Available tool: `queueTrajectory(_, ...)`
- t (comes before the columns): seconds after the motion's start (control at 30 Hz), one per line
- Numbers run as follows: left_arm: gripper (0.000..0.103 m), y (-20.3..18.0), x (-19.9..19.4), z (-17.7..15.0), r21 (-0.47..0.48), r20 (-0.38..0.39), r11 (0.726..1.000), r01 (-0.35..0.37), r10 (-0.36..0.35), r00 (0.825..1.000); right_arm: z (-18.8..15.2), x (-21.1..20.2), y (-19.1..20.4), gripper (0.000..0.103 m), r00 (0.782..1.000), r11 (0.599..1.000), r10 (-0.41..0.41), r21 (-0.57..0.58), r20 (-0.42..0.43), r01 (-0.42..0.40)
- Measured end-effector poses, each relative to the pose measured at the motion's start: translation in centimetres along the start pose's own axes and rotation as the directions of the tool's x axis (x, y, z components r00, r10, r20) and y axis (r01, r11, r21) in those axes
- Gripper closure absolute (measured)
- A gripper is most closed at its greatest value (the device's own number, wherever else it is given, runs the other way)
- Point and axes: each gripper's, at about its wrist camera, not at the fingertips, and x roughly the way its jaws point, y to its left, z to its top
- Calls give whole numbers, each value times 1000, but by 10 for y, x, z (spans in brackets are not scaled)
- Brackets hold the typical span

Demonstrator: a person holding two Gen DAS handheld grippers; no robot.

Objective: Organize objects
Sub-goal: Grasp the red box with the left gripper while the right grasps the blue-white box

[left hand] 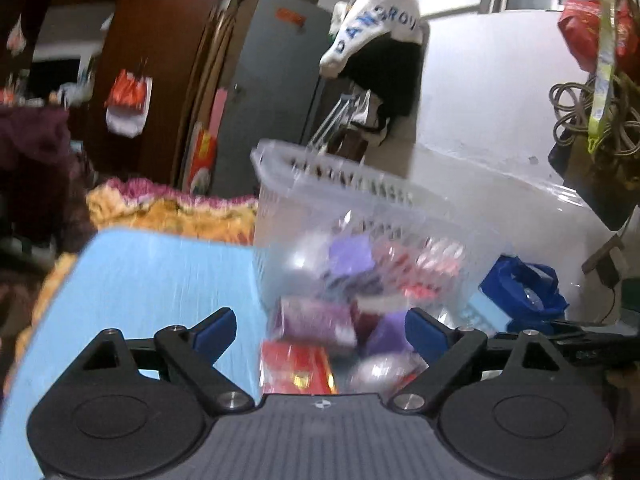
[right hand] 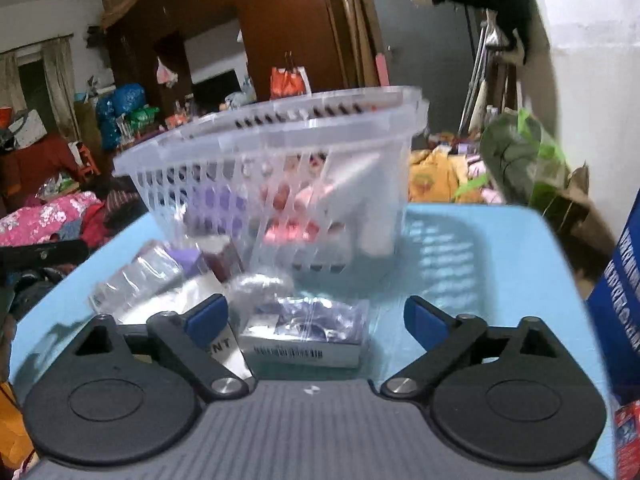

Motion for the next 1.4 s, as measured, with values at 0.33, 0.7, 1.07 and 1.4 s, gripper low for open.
queueTrajectory(0.33,10,6,12,-17,20,-84,998,-52,54,995,-10,3,-10,22,999,1000,21,2,-30,-21)
queueTrajectory(0.7,24,-11,24,-18,116,-156,985,-130,147,977,-10,4,-4,24,999,1000,25,-19,-25,-25)
queueTrajectory(1.07,48,-2,-8,-25,70,10,997,-20,19,1000,-13,-17,1,24,993,999,-24,-25,113,27)
queueTrajectory(1.4,48,-8,-19,-27,91,107,996,-15,6,994,-15,-27,9,25,978,997,-45,-53,203,56)
